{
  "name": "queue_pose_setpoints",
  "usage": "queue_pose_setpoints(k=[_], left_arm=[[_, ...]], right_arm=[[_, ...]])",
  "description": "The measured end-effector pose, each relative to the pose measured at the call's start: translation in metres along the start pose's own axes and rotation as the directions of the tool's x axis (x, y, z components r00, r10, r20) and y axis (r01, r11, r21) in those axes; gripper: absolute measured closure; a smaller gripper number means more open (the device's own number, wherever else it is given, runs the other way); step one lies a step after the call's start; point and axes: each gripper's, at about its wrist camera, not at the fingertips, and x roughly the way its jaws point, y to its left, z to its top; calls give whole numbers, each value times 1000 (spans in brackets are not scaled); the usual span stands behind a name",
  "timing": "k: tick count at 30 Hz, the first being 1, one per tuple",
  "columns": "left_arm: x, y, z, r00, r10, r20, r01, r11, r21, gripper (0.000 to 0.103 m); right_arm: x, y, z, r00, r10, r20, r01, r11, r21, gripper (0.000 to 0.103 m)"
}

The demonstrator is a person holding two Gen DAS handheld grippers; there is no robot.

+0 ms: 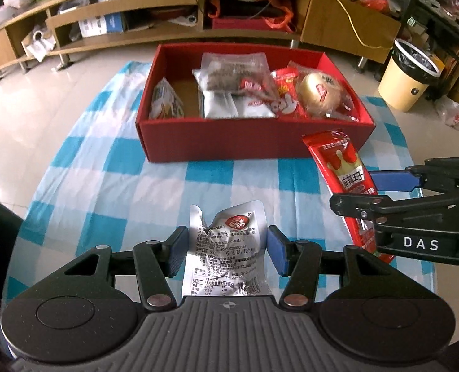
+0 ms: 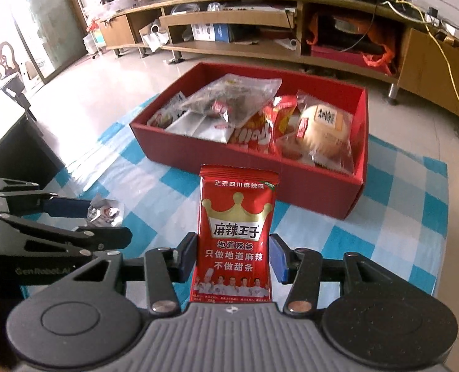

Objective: Organize snacks
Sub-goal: 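Carry the foil packet over the red box while the right carries the red packet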

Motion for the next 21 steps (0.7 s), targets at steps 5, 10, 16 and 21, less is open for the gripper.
queue_pose_setpoints(k=[5,10,16,21], left_arm=[[-3,-2,15,999,9,32,-9,1000,0,41],[-3,-6,33,998,4,64,-4,1000,-1,41],[3,-4,62,995,17,95,-16,1000,-16,41],[14,-3,86,993,39,115,-37,999,-21,41]], right_arm=[[-6,-3,13,999,5,39,-5,1000,10,54],[-6,-7,31,997,5,72,-7,1000,25,54],[-3,-17,55,994,-5,112,-1,998,57,54],[10,-31,77,992,-6,126,-6,995,95,54]])
